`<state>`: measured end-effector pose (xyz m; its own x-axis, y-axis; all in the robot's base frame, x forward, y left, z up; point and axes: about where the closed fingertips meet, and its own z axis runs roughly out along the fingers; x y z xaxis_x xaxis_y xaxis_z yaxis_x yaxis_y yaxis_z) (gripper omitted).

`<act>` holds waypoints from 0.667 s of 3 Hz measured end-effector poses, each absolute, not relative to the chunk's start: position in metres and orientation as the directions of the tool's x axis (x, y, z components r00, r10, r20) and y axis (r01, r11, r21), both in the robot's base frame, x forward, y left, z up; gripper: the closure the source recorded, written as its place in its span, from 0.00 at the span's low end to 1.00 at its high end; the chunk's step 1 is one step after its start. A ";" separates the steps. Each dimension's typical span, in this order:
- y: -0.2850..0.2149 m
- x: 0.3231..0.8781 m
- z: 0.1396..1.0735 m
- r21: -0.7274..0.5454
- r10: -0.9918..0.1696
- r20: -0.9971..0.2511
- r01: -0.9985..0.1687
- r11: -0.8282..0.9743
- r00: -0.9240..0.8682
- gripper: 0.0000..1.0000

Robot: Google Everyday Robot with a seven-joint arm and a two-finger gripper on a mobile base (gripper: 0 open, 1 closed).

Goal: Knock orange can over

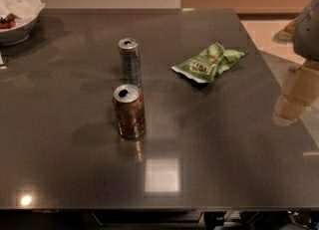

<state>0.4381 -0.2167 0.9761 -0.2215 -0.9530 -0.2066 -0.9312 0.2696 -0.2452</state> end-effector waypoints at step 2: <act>-0.208 0.439 0.975 -0.243 -0.950 -0.238 -0.935 0.258 -0.200 0.00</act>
Offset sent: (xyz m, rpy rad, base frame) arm 0.0024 0.0194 -0.0072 0.0752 0.0070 0.0516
